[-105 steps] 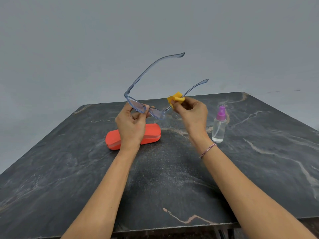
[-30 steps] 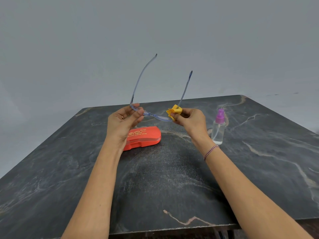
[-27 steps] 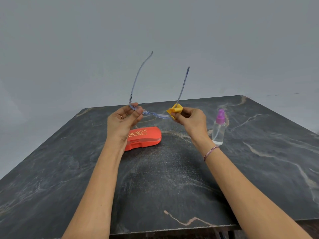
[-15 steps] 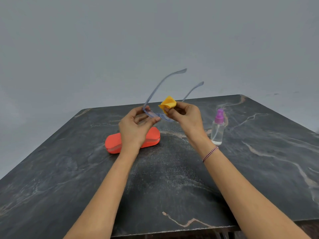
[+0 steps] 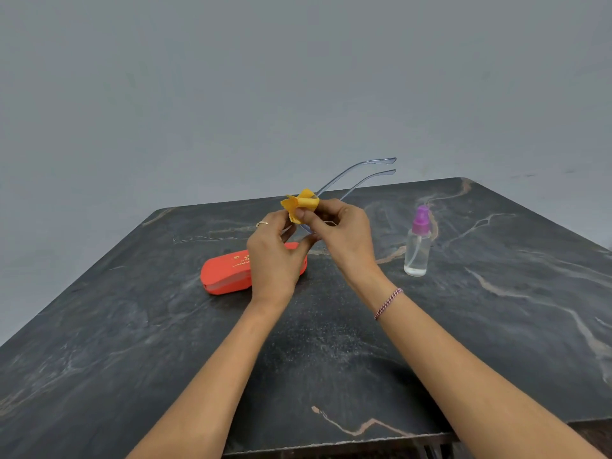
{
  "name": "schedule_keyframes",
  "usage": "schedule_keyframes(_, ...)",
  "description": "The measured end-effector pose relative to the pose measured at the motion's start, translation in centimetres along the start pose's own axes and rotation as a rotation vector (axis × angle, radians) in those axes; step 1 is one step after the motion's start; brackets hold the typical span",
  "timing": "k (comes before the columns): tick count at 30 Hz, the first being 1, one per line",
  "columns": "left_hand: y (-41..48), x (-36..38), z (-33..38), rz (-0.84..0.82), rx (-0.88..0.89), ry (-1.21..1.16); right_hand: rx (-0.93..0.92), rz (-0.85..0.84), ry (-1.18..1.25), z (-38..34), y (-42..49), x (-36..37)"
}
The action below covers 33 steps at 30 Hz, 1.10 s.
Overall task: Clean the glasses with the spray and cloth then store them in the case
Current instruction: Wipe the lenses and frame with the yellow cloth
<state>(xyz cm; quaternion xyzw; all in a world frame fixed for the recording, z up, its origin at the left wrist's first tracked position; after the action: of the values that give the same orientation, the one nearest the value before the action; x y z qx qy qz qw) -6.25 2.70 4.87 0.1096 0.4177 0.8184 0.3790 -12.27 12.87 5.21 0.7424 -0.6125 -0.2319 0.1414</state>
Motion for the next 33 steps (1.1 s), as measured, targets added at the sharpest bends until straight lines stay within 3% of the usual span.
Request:
schedule_keyframes(8, -0.1, 0.2, -0.1, 0.051, -0.008, 0.017, 0.011, 0.098, -0.064, -0.4, -0.3, -0.1)
schedule_keyframes(16, -0.5, 0.4, 0.1, 0.036, -0.050, -0.087, 0.044, 0.169, 0.283, -0.7, 0.4, -2.4)
schedule_keyframes(20, -0.3, 0.3, -0.1, 0.036, -0.002, -0.006, 0.034, 0.073, 0.099, -0.5, -0.3, -0.4)
schedule_keyframes(24, -0.2, 0.3, -0.2, 0.031, 0.004, 0.008, 0.025, 0.087, 0.019, -0.5, -0.3, -0.3)
schedule_keyframes(33, -0.5, 0.2, -0.1, 0.038, -0.026, -0.089, -0.017, 0.241, 0.322, -2.0, 0.4, -4.2)
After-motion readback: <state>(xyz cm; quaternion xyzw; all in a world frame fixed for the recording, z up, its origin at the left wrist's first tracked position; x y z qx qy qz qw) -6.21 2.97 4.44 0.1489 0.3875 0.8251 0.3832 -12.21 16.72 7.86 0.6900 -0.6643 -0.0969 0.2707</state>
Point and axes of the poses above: each hand's wrist, its own y-axis towards the middle knuckle, its own x-axis out of the palm, z = x × y, the point moved 6 cm from there along y, towards the middle knuckle, and after that the axes turned 10 degrees about -y, right-handed, at the moved point
